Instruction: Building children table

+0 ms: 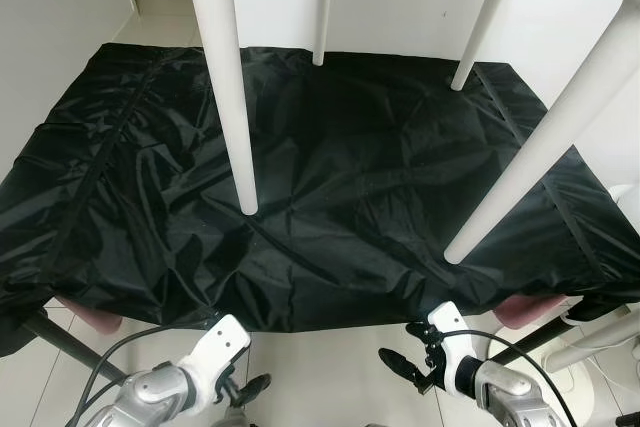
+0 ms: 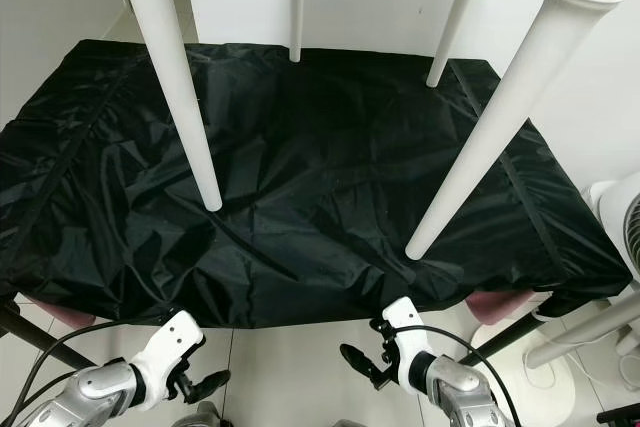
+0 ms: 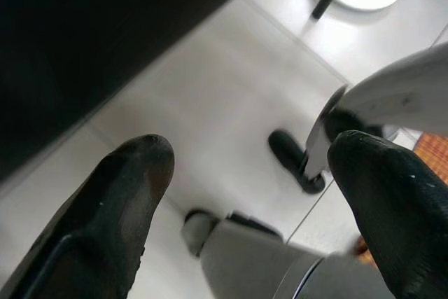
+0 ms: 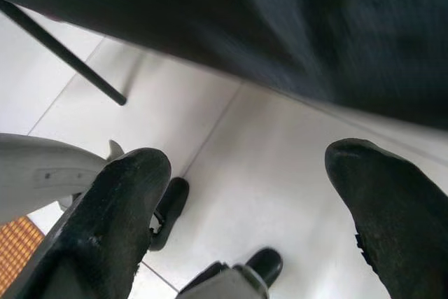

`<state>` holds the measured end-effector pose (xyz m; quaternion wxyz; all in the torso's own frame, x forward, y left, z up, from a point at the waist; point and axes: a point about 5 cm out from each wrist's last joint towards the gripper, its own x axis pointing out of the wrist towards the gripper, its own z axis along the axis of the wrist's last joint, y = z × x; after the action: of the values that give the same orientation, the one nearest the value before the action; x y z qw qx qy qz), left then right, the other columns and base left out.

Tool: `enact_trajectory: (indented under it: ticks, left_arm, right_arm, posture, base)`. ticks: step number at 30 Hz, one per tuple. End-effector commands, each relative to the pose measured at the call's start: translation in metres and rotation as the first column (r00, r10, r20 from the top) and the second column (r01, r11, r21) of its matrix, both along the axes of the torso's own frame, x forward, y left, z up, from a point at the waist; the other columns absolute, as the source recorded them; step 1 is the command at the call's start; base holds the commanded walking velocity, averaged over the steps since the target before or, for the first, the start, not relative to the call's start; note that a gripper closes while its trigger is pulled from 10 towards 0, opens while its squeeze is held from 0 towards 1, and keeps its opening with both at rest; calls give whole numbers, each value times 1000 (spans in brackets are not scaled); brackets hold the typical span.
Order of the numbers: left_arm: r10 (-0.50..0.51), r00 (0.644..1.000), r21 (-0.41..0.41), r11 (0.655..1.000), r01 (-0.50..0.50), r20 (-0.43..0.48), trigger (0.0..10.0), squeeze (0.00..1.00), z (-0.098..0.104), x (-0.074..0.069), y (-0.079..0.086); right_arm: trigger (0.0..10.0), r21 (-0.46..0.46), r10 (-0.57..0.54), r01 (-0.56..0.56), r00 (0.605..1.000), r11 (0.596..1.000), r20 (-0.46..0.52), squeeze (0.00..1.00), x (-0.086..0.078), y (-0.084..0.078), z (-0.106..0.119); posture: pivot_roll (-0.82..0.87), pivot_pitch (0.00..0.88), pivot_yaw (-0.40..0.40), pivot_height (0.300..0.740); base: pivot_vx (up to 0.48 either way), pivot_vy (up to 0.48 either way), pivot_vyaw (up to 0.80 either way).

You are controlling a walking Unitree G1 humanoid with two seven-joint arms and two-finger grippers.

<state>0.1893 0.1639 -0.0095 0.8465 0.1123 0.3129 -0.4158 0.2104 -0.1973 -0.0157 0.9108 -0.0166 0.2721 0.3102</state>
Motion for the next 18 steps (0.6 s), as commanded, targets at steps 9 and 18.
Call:
enact_trajectory:
  ticks: [9,18]
  left_arm:
    - [153,988,123,981,-151,-11,10000,0,-30,-1,16]
    - [331,943,287,901,-325,28,10000,0,-55,-3,29]
  right_arm:
    - [10000,-36,-211,209,976,977,-56,0,-4,-17,-20]
    - [10000,-196,-430,407,898,892,-89,0,-7,-31,-37]
  posture:
    - [-14,83,-17,740]
    - [-20,73,-6,740]
  base:
    - [0,0,0]
    - [0,0,0]
